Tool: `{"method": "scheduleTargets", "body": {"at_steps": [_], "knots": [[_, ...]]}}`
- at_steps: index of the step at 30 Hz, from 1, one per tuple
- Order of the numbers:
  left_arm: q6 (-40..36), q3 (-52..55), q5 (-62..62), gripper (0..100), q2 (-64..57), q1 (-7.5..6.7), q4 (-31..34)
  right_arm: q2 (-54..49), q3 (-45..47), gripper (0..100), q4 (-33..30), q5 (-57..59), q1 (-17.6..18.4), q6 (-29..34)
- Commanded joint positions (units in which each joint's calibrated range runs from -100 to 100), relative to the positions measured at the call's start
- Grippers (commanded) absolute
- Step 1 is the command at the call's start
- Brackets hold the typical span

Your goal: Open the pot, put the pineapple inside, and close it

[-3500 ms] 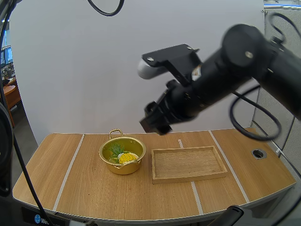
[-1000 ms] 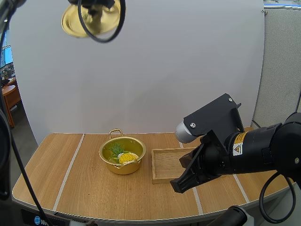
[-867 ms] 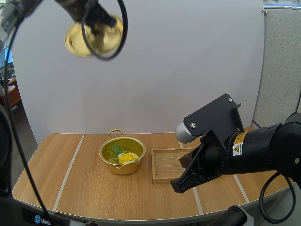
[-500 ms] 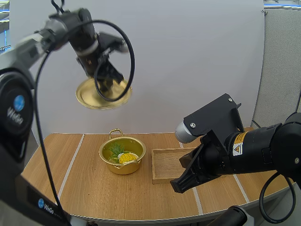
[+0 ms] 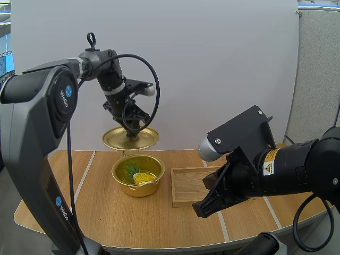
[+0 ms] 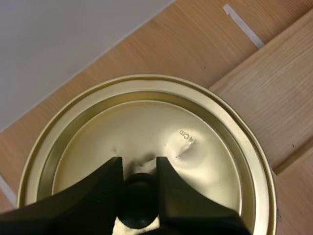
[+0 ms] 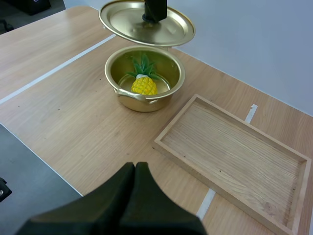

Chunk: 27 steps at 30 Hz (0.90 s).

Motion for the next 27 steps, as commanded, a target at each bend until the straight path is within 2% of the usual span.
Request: {"method": "scheduleTargets", "body": {"at_steps": [1,11,27], "knots": [[1.51,3.54,0.0,0,0.08,-0.1,-1.53,-0.47,0.26,0,-0.71,-1.03,-0.22,-0.15],[4.69,11.88,-11.43,0,0.08,-0.1,-4.12,-0.47,0.26,0,-0.71,-1.03,-0.22,-0.15],[7.41,16.84,-21.98,0,0.08,-0.1,-5.82,-0.47,0.26,0,-1.57,-1.03,-0.22,-0.15]]}}
